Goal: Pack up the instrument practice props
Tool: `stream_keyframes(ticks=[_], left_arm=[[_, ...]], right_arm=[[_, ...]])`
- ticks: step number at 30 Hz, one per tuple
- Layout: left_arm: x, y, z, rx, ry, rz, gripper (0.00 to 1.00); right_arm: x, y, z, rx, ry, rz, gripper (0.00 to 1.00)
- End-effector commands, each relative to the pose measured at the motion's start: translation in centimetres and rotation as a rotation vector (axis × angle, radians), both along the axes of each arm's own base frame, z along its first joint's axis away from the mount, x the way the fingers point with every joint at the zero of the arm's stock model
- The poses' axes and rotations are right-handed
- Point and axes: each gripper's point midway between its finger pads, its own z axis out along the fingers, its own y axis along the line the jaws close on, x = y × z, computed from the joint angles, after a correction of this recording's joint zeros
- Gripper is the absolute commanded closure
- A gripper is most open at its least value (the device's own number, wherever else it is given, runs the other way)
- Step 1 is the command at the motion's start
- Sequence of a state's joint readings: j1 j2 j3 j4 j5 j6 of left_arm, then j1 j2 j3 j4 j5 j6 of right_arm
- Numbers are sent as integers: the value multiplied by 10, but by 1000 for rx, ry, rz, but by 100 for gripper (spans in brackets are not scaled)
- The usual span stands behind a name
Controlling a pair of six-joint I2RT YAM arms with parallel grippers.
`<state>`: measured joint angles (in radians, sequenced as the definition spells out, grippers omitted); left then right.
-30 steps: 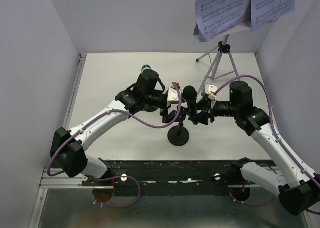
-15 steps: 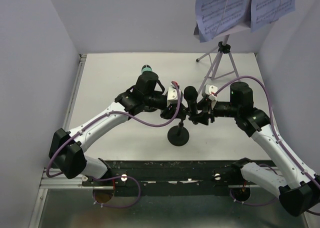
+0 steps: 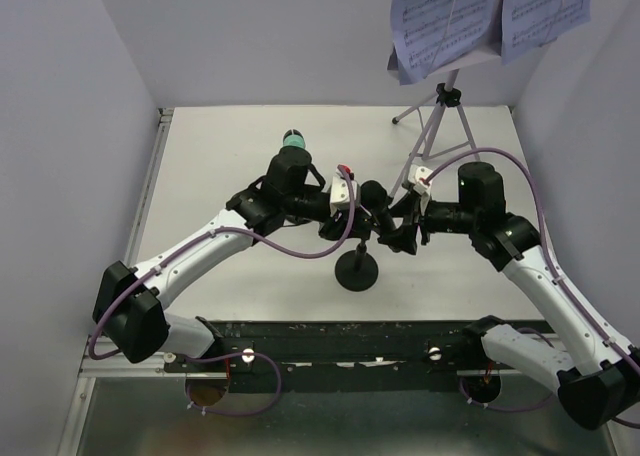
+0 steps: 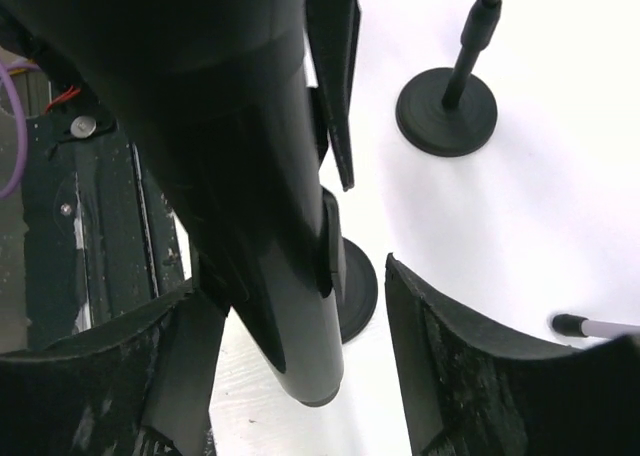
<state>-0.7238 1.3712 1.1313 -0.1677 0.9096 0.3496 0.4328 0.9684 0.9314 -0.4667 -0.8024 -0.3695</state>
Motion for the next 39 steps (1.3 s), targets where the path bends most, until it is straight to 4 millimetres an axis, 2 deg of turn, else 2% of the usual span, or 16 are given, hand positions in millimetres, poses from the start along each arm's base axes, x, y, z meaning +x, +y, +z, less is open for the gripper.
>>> stream_keyframes(ticks=[1,9,12,17,20,22,26,28,30,32,33,36,39], left_arm=[[0,4,-1,-6,-7,21,100],[2,3,-2,-9,-1,30,100],[2,3,-3,-5,3,32,100],[4,3,-4,-1,-2,34,100],[4,4,-10,14,5,37,100],[4,5,-12,19,8,39,100],[4,6,-13,24,10,43,100],[4,7,-13,27,12,44,100],[5,8,-13,28,9,51,100],[6,8,-13,28,7,55,100],[6,8,-12,27,4,58,100],[9,8,-12,27,-5,69,100],[10,9,-14,32,-6,77,100]], right_arm=[[6,4,25,33,10,-32,29],[20,27,69,153,26,16,28],[23,31,85,191,24,16,33],[18,36,97,222,29,48,73],[23,35,118,247,-17,15,100],[28,30,142,258,-80,-22,100],[39,10,207,289,-223,-134,100],[44,-4,230,296,-255,-201,100],[48,-17,238,265,-284,-264,100],[51,-33,221,194,-269,-338,100],[53,-42,205,142,-261,-377,100],[55,-82,144,-11,-181,-552,100],[49,-127,78,-128,-17,-767,100]])
